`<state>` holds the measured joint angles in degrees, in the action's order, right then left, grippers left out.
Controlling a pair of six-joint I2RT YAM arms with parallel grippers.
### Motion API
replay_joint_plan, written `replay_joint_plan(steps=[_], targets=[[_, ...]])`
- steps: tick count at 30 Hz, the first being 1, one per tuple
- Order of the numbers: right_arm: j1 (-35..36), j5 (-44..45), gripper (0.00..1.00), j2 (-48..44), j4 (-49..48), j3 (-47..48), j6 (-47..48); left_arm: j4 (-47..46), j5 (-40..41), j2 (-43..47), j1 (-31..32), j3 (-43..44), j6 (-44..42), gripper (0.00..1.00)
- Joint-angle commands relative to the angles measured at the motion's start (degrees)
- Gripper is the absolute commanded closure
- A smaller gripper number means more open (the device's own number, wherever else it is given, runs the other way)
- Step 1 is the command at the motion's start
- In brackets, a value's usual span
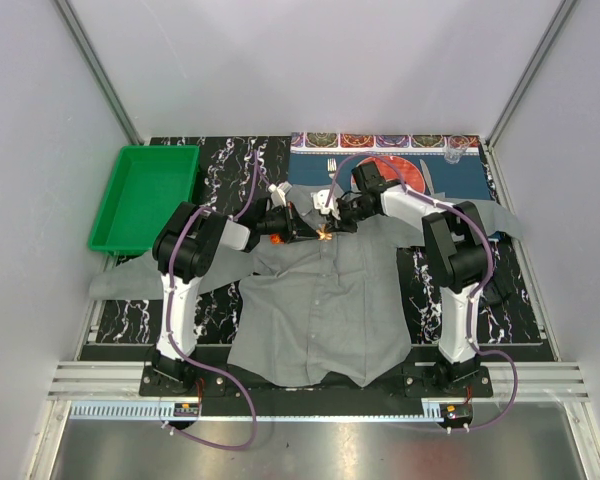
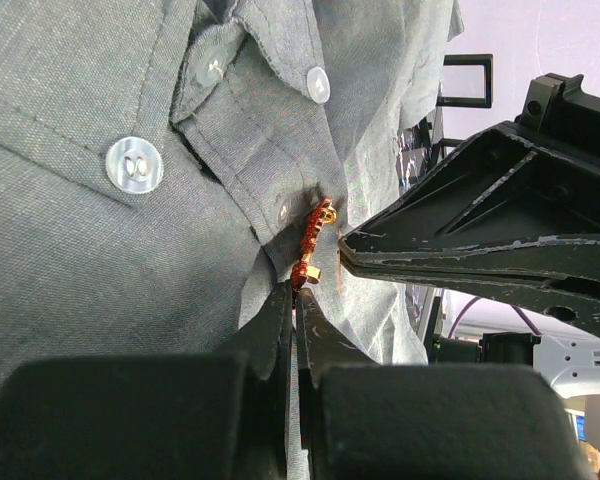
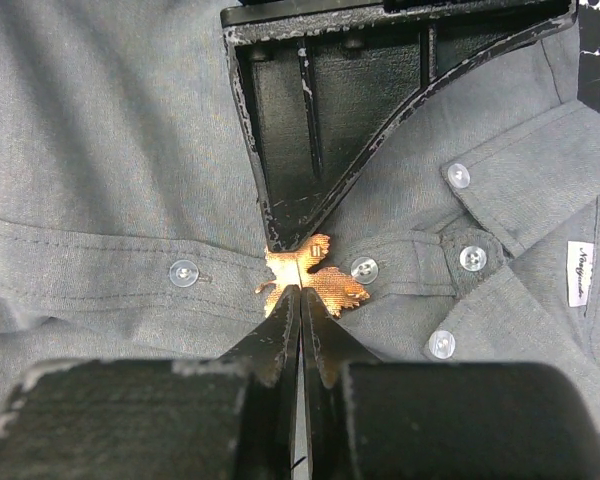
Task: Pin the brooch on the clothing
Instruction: Pin the brooch to the clothes.
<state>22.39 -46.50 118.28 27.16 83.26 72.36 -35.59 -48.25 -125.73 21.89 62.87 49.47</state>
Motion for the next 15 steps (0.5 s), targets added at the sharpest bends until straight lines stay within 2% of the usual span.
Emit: replay_joint_plan(steps=[1, 15], targets=[[1.25, 1.32, 0.95, 1.16, -1.23, 2.25, 0.33, -2.73, -1.76, 0.75, 0.26, 0.94, -0.34, 1.0], [2.22, 5.45, 0.92, 2.31, -3.95, 1.9, -0.11, -2.99, -2.11, 0.66, 0.26, 0.85, -0.25, 1.0]])
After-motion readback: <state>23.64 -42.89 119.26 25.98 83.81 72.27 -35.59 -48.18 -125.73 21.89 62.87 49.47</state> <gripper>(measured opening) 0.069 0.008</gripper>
